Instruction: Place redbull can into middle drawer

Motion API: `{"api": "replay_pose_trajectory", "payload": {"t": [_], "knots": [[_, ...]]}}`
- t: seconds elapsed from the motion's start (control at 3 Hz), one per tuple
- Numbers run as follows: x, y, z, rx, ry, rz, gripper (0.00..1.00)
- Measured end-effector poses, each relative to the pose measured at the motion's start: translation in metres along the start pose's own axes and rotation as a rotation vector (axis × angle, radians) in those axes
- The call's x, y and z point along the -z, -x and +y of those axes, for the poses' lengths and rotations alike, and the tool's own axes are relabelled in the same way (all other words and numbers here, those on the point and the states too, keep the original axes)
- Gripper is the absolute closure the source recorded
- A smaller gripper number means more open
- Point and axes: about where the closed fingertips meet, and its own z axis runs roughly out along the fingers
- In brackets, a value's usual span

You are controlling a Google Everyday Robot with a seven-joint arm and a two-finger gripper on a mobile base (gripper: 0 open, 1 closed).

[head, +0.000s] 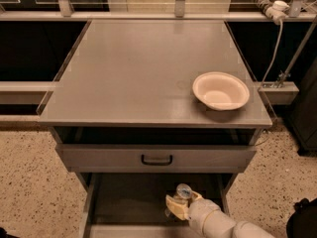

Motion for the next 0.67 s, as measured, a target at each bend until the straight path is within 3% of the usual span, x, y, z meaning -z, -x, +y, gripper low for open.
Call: {"api": "replay_pose_trajectory", "payload": {"t": [0.67], "knots": [[-0.037,-0.058,-0.019,-0.063,-0.023,0.120,1.00]]}}
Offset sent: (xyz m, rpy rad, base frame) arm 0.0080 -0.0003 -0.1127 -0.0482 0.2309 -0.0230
